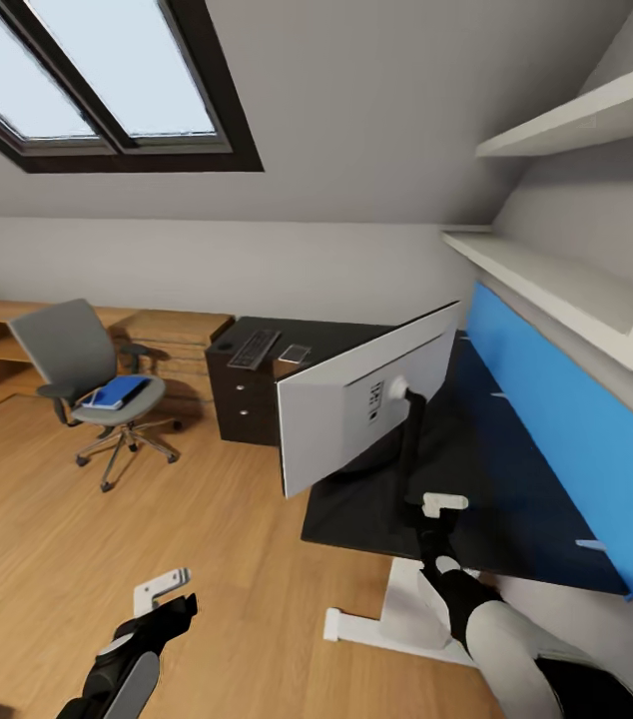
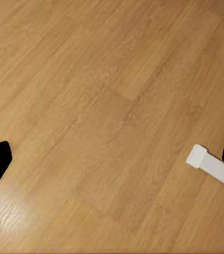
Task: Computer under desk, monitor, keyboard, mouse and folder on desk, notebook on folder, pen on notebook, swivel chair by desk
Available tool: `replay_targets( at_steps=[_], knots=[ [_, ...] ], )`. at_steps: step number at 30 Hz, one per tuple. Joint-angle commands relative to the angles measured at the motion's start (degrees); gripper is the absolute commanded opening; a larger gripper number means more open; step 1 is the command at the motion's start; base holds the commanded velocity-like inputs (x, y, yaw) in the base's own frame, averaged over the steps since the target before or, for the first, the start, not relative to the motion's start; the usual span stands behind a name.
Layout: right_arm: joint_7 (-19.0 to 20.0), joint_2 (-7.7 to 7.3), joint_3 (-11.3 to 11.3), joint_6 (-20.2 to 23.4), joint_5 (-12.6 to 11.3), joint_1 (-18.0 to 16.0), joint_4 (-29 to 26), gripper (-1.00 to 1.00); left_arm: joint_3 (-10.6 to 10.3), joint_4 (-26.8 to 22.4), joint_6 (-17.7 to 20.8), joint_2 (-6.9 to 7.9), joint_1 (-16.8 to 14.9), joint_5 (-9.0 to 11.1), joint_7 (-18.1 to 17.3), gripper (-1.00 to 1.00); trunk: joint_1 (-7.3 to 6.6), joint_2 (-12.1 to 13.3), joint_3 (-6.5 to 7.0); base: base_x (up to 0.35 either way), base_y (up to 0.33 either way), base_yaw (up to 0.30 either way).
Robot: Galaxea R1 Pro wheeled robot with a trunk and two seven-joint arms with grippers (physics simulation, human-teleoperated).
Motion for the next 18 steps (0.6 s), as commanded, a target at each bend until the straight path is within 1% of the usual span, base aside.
replay_targets(
  at_steps=[1,2,4,5,7,8,9,10,11,12,13,14,18],
  knots=[
    [-0.31,0.27,-0.40,-0.03,0.91,-0.07,0.03,1.00,-0.18,-0.04,0.07,0.09,-0.07,0.45,0.51,1.00,0.03,-0.10,-0.11,0.000,0.304,-0.005],
    [-0.63,1.97,-0.22,6.97,1.96,-0.35,-0.35,1.00,-0.20,-0.07,0.12,0.00,-0.10,0.26,0.50,1.00,0.03,-0.10,-0.11,0.000,0.091,-0.001],
    [-0.86,2.49,-0.19,15.62,2.27,-1.04,-1.62,1.00,-0.27,-0.13,0.16,-0.05,-0.11,0.22,0.55,1.00,0.03,-0.10,-0.11,0.000,0.048,-0.001],
    [-0.92,2.58,-0.24,18.28,2.25,-1.43,-3.02,1.00,-0.27,-0.13,0.17,-0.05,-0.11,0.21,0.57,1.00,0.03,-0.10,-0.11,0.000,0.024,0.000],
    [-0.97,2.56,-0.49,19.96,2.15,-1.78,-4.67,1.00,-0.30,-0.12,0.18,-0.06,-0.11,0.24,0.59,1.00,0.03,-0.10,-0.11,0.000,0.016,0.000],
    [-0.98,2.53,-0.58,20.04,2.11,-1.86,-4.97,1.00,-0.30,-0.12,0.18,-0.06,-0.11,0.25,0.60,1.00,0.03,-0.10,-0.11,0.000,0.010,0.000],
    [-1.01,2.14,-0.94,18.08,2.02,-2.03,-5.29,1.00,-0.29,-0.12,0.18,-0.09,-0.11,0.27,0.62,1.00,0.03,-0.10,-0.11,0.000,0.004,0.000],
    [-1.01,1.94,-1.04,17.09,1.98,-2.06,-5.08,1.00,-0.29,-0.12,0.18,-0.10,-0.11,0.27,0.62,1.00,0.03,-0.10,-0.11,0.000,0.003,0.000],
    [-1.02,1.51,-1.20,14.68,1.89,-2.09,-4.07,1.00,-0.31,-0.12,0.18,-0.12,-0.11,0.27,0.61,1.00,0.03,-0.10,-0.11,0.000,0.002,0.000],
    [-1.04,1.34,-1.26,13.35,1.87,-2.11,-3.30,1.00,-0.32,-0.12,0.18,-0.13,-0.12,0.27,0.61,1.00,0.03,-0.10,-0.11,0.000,0.002,0.000],
    [-1.11,1.00,-1.33,9.55,1.84,-2.13,-0.60,1.00,-0.34,-0.12,0.17,-0.14,-0.12,0.28,0.61,1.00,0.03,-0.10,-0.11,0.000,0.000,0.000],
    [-1.11,0.82,-1.36,7.33,1.86,-2.14,0.94,1.00,-0.35,-0.12,0.18,-0.14,-0.12,0.31,0.61,1.00,0.03,-0.10,-0.11,0.000,0.000,0.000],
    [-1.11,0.55,-1.38,4.34,1.84,-2.15,2.83,1.00,-0.36,-0.12,0.12,-0.15,-0.12,0.35,0.61,1.00,0.03,-0.10,-0.11,0.000,0.000,0.000]
  ],
)
